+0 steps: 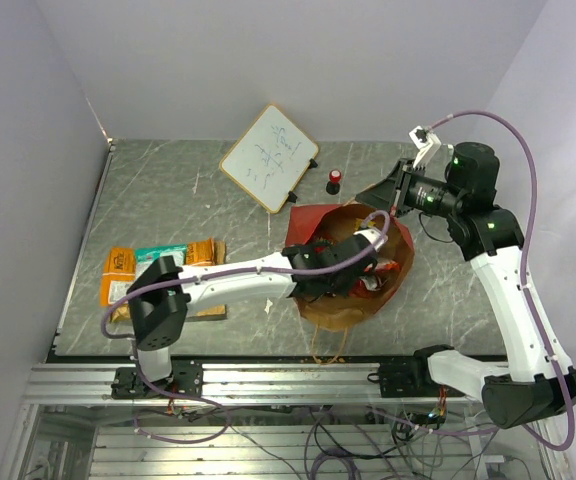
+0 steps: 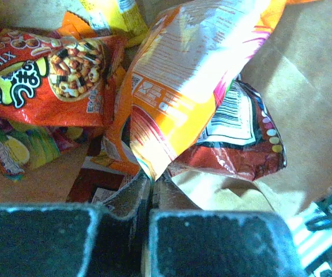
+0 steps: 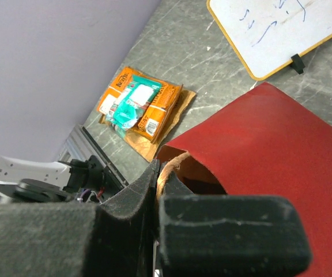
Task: Take the snacks out of the paper bag
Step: Take out the snack from the paper bag.
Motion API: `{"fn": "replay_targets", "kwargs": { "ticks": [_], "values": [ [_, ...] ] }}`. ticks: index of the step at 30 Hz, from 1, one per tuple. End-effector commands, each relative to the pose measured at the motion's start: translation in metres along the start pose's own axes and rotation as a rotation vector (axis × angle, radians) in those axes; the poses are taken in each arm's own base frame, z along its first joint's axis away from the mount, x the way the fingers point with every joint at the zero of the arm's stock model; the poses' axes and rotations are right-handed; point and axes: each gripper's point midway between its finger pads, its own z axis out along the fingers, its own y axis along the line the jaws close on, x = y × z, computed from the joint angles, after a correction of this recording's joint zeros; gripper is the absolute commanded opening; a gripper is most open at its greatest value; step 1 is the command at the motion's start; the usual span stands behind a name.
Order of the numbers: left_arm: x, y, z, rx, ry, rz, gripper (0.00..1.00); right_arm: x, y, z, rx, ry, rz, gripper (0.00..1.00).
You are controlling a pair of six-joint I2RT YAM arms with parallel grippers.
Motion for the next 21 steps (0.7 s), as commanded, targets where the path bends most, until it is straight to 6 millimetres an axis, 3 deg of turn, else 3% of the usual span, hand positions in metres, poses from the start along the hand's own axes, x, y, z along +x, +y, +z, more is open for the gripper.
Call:
{"fn": "replay_targets", "kwargs": {
  "ticks": [1, 9, 14, 21],
  "values": [
    [-0.029, -0.006, -0.034, 0.072, -0.059, -0.103, 0.09, -0.002, 0.001, 0.002, -0.014, 0.006, -0.039, 0.0],
    [-0.027, 0.004, -0.016, 0.047, 0.004, -0.186, 0.11, -0.003, 0.001, 0.003, -0.019, -0.003, -0.038, 0.0],
    [-0.032, 0.005, -0.012, 0.087, 0.019, -0.205, 0.22, -0.004, 0.0, 0.001, -0.006, -0.007, -0.042, 0.0],
    [-0.019, 0.017, -0.002, 0.089, 0.077, -0.231, 0.26, -0.003, -0.001, 0.001, -0.002, -0.011, -0.044, 0.0]
  ]
}}
